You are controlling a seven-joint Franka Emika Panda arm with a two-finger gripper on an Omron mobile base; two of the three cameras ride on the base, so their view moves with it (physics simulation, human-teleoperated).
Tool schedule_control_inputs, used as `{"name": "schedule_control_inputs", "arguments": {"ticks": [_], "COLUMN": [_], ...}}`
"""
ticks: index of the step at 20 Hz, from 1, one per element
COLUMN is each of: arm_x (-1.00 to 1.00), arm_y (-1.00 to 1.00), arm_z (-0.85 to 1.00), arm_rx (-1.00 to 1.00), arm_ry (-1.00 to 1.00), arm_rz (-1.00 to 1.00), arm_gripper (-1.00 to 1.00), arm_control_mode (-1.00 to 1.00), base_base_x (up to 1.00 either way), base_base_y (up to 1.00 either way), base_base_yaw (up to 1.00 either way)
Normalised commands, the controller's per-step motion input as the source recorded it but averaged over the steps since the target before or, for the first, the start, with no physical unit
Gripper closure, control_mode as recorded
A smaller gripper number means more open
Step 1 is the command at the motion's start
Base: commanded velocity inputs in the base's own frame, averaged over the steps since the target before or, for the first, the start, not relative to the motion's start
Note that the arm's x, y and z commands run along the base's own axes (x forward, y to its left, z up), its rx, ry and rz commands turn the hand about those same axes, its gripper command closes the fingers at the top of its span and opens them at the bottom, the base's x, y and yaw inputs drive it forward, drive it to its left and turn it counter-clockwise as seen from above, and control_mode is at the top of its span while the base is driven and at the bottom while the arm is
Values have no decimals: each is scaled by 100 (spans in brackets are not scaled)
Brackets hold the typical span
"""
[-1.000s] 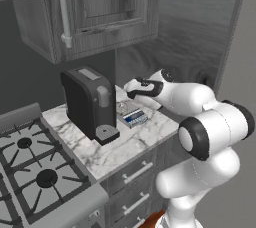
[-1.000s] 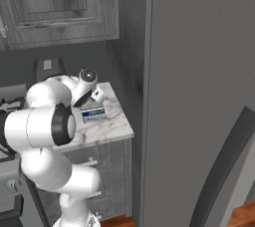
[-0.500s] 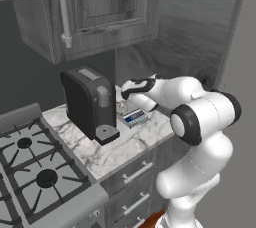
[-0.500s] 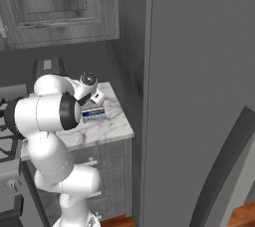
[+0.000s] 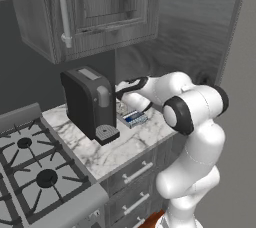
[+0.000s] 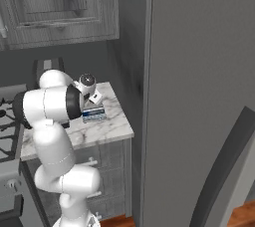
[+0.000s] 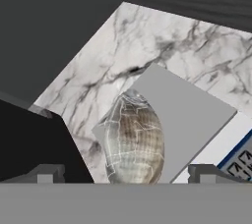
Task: Take the fish from the fridge and place it on the digital scale on the counter by the fridge. Wait a few seconds for a reading, then move it to the plate on the dining counter.
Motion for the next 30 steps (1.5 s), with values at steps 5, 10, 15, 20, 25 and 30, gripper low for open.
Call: {"name": "schedule_control_inputs", "arguments": {"ticks": [5, 10, 15, 20, 25, 30], "arm_x": [15, 9, 11, 13, 14, 15], "arm_y": [6, 4, 5, 5, 7, 16], "arm_z": [-15, -15, -14, -13, -14, -21], "arm_rx": [0, 0, 0, 0, 0, 0], "arm_ry": [5, 6, 7, 6, 6, 8], "arm_rz": [0, 0, 0, 0, 0, 0], "arm_gripper": [-100, -100, -100, -100, -100, 100], "arm_control_mode": [-100, -100, -100, -100, -100, -100], "base_base_x": [0, 0, 0, 0, 0, 0], "base_base_y": [0, 0, 0, 0, 0, 0], "base_base_yaw": [0, 0, 0, 0, 0, 0]}}
